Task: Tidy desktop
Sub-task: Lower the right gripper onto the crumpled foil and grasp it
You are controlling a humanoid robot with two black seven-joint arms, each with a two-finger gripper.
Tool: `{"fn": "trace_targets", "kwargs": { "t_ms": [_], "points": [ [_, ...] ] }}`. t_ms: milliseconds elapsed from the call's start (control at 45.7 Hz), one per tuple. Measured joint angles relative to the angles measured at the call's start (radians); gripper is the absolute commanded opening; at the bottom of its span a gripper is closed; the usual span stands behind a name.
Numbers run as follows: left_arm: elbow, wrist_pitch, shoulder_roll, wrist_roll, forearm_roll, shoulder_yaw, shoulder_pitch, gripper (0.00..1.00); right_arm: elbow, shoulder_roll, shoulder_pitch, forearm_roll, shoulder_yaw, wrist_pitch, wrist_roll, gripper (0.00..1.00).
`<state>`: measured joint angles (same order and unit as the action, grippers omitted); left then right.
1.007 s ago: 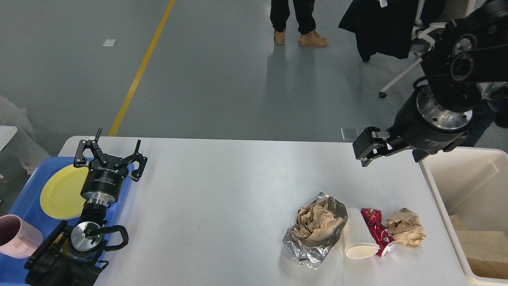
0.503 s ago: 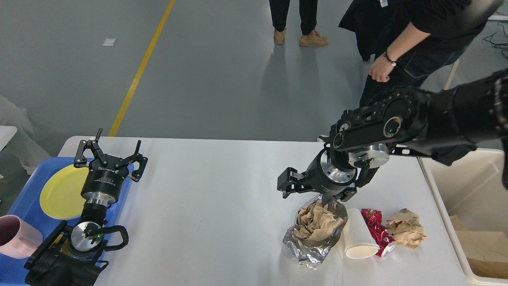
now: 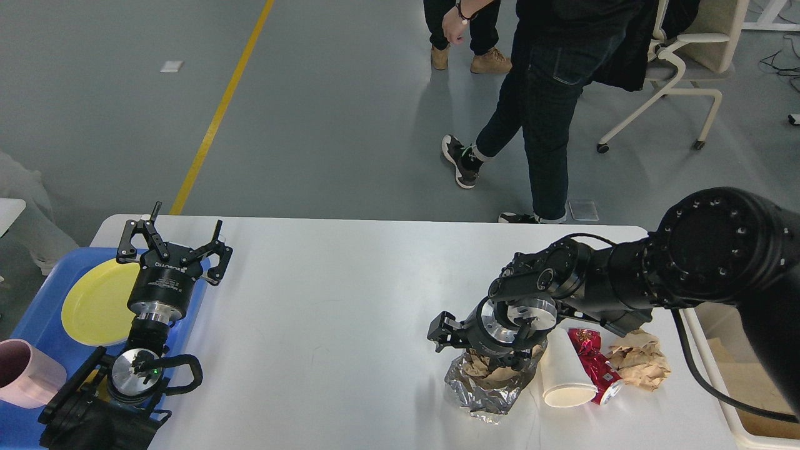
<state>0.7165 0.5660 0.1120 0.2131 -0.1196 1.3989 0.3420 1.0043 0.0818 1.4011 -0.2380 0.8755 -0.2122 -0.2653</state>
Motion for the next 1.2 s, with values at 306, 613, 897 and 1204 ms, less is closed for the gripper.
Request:
{"fn": "trace_targets", "kwargs": {
  "t_ms": [306,613,897,1204],
  "points": [
    [0.000,0.000,0.000,0.000,0.000,0.000,0.000,0.96,-0.124,0.024,-0.088,-0.031,-0.006,0.018,0.000,0.66],
    [0.000,0.000,0.000,0.000,0.000,0.000,0.000,0.96,-0.121,0.036,-0.107,-0.018,-0.003,0.003,0.001,0.00],
    [0.000,0.000,0.000,0.000,0.000,0.000,0.000,0.96,-0.097,0.039,-0.097,-0.017,-0.002,0.007,0.000,0.00],
    [0.000,0.000,0.000,-0.001,0.000,0.000,0.000,0.96,-0.096,0.039,-0.096,-0.018,0.002,0.005,-0.019,0.00]
  ]
}}
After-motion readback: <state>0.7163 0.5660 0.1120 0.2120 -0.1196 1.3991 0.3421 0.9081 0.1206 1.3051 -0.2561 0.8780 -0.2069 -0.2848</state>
